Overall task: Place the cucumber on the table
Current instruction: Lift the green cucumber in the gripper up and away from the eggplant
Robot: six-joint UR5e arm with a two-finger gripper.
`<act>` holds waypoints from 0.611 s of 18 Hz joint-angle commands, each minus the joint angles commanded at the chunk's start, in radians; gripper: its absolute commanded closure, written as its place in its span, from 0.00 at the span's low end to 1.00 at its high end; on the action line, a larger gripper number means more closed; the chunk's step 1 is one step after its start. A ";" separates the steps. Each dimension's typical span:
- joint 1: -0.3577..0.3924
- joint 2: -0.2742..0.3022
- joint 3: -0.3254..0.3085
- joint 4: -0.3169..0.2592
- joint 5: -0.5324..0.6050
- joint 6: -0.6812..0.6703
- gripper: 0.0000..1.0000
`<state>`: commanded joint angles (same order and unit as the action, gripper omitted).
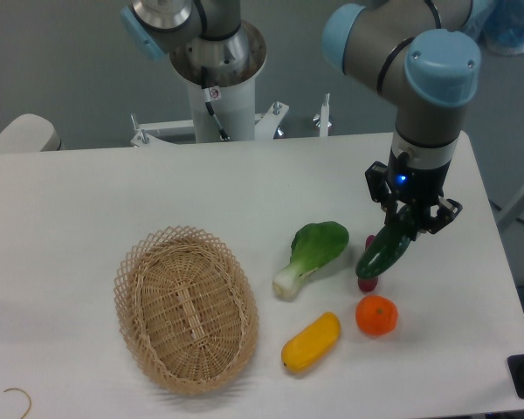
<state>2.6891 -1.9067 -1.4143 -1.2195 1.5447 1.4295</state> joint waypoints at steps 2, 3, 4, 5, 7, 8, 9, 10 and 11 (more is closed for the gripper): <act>0.000 -0.003 -0.002 0.000 0.000 0.023 0.64; 0.005 -0.003 -0.005 0.000 0.000 0.043 0.64; 0.008 -0.005 -0.008 0.002 0.002 0.064 0.64; 0.011 -0.009 -0.008 0.002 0.002 0.093 0.64; 0.043 -0.024 -0.012 0.005 -0.001 0.167 0.64; 0.051 -0.040 -0.012 0.006 -0.003 0.216 0.64; 0.069 -0.055 -0.012 0.014 -0.003 0.268 0.64; 0.093 -0.078 -0.012 0.053 -0.005 0.341 0.64; 0.101 -0.090 -0.012 0.078 -0.006 0.386 0.64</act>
<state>2.7902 -1.9971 -1.4266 -1.1415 1.5386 1.8158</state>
